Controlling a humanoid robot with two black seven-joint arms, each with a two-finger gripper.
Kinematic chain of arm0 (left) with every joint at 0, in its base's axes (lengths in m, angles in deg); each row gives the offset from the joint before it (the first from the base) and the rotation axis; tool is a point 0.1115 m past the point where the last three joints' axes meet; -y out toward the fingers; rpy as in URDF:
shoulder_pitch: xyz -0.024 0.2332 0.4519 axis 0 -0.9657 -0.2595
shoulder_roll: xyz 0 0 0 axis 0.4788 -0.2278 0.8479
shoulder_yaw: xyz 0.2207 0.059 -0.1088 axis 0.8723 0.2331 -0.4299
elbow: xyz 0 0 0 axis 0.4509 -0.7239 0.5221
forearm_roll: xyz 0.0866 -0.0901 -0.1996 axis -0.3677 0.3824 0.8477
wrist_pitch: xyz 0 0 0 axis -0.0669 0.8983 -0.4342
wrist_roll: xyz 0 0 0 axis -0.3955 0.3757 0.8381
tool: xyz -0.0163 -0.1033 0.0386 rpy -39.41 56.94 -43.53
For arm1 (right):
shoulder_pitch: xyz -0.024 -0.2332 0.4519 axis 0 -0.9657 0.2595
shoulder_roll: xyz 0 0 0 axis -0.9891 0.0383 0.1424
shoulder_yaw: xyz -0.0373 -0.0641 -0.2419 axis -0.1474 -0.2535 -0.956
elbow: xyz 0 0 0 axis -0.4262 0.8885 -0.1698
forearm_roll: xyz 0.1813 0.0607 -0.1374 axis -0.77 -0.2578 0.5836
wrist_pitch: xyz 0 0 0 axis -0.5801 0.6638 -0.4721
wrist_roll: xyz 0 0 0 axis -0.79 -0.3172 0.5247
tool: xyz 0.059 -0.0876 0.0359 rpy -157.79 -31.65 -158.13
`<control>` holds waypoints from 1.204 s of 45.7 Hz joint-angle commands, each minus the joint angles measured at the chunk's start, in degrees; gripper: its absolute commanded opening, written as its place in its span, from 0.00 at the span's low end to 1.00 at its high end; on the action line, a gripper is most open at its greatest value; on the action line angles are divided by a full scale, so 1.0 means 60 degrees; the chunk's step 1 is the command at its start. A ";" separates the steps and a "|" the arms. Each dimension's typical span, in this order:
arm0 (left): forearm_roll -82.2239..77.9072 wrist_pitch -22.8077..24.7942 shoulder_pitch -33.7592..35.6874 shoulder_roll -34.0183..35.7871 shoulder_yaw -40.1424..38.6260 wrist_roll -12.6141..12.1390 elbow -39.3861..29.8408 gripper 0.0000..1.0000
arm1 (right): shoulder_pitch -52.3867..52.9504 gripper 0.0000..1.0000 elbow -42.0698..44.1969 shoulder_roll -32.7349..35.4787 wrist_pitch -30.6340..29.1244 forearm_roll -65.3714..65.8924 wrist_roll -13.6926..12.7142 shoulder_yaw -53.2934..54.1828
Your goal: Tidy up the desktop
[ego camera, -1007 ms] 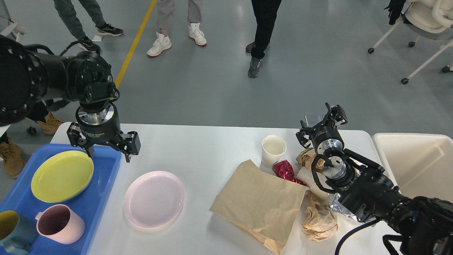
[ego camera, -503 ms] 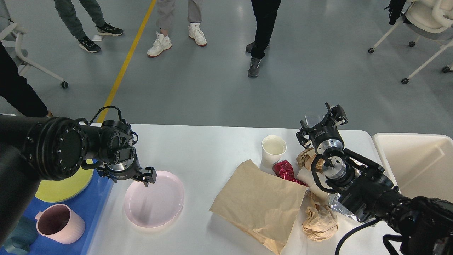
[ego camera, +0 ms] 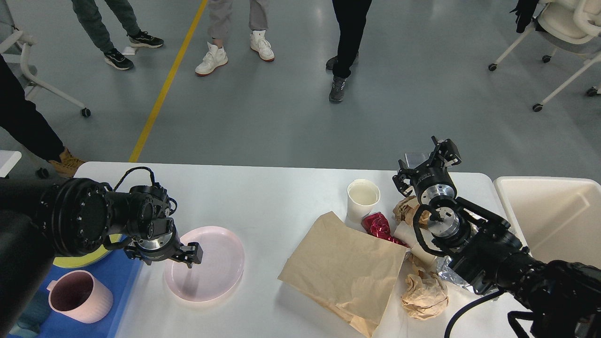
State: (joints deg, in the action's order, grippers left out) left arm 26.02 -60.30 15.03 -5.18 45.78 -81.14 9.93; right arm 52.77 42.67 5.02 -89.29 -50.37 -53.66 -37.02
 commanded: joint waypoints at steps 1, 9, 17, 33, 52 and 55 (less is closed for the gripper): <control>0.0015 -0.0047 -0.0081 0.0010 -0.0002 0.0001 0.0025 0.93 | 0.0000 1.00 0.0000 0.0000 0.0000 0.0000 0.0000 0.0000; 0.0015 -0.0062 -0.0286 0.0010 -0.0016 0.0001 0.0289 0.88 | 0.0000 1.00 0.0000 0.0000 0.0000 0.0000 0.0000 0.0000; 0.0015 -0.0077 -0.0360 0.0025 -0.0016 0.0001 0.0377 0.74 | 0.0000 1.00 0.0000 0.0000 0.0000 0.0000 0.0000 0.0000; 0.0015 -0.0062 -0.0506 0.0039 -0.0207 0.0001 0.0480 0.47 | 0.0000 1.00 0.0000 0.0000 0.0000 0.0000 0.0000 0.0000; 0.0015 0.0040 -0.0609 0.0039 -0.0221 0.0030 0.0465 0.14 | 0.0000 1.00 0.0000 0.0000 0.0000 0.0000 0.0000 0.0000; 0.0015 0.0069 -0.0609 0.0039 -0.0221 0.0030 0.0450 0.05 | 0.0000 1.00 0.0000 0.0000 0.0000 0.0000 0.0000 0.0000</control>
State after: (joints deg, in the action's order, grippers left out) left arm 26.11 -60.15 11.47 -4.96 44.45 -81.00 12.73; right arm 52.77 42.67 5.02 -89.29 -50.37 -53.66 -37.02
